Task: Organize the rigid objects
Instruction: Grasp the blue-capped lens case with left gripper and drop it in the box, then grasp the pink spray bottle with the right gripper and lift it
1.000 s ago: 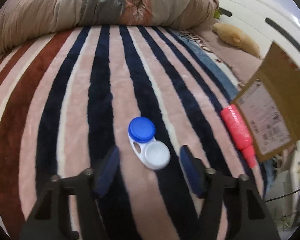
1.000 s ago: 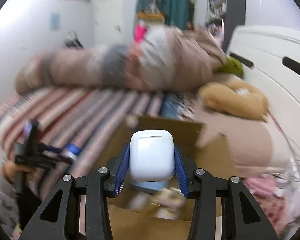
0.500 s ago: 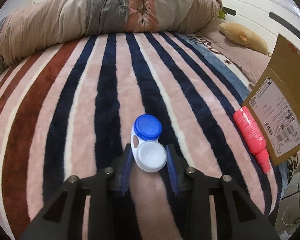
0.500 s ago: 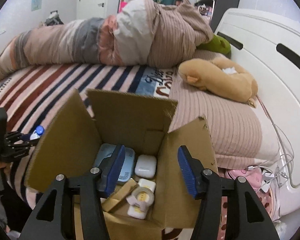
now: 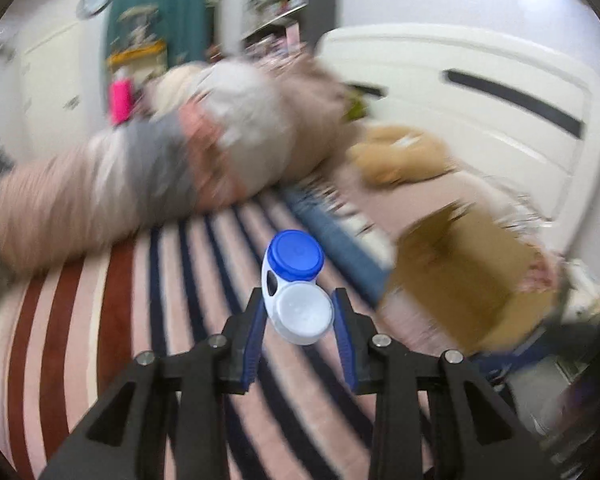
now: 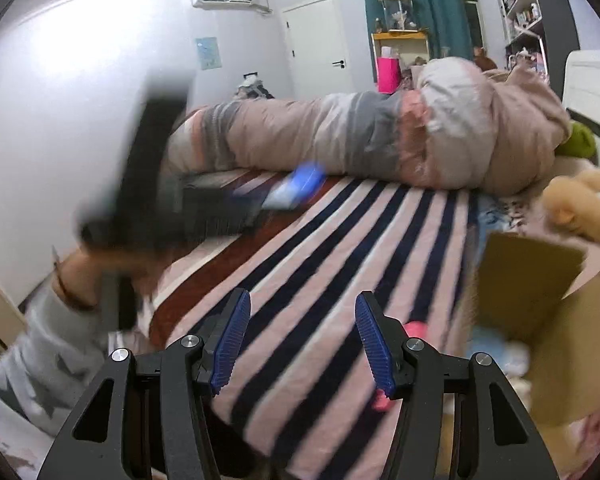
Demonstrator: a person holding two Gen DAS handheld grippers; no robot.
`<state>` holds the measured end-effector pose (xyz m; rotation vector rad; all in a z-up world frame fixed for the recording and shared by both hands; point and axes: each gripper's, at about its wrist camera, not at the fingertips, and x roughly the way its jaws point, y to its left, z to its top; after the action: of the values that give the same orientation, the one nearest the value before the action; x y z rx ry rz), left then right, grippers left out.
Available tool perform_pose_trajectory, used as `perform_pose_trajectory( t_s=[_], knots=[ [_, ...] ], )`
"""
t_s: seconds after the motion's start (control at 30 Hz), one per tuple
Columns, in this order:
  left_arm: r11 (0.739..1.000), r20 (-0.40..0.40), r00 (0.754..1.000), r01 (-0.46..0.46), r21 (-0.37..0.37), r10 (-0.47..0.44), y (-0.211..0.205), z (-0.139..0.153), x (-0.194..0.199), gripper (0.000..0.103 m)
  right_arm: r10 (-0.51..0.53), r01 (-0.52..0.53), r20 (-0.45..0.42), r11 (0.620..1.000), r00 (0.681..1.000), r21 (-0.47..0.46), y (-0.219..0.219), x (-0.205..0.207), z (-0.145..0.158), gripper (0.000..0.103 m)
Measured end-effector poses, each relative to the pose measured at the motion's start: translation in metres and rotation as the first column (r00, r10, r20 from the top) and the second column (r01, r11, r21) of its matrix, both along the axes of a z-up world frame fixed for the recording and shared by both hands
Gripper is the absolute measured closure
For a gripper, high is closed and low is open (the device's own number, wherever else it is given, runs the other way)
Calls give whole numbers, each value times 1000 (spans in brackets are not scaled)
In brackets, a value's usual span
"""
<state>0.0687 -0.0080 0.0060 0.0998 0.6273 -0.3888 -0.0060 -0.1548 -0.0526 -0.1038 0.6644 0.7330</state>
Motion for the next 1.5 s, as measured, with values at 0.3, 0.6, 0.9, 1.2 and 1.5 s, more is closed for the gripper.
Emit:
perform_pose_trajectory(
  t_s=[0.3,0.6,0.9,1.2,1.5],
  knots=[
    [921,-65,919,390,-17,-390,-137,46,20,73,-342,348,67,900,937,-262,35,29,-109,52],
    [886,-253,859,464,13,-446,-199,-5,50,73,-388,411,154,769,909,-489,41,74,-165,56],
    [902,-252,870,432,-26,-424,-182,-10,53,54,-400,440,196,726,895,-528,44,87,-183,76],
    [929,-222,902,365,-62,-369,-136,4,47,48,-268,239,-60,925,962,-295,34,82,-162,75],
    [946,-219,920,315,-75,-324,-104,1,45,46,-195,172,-70,953,978,-249,33,56,-143,76]
  ],
)
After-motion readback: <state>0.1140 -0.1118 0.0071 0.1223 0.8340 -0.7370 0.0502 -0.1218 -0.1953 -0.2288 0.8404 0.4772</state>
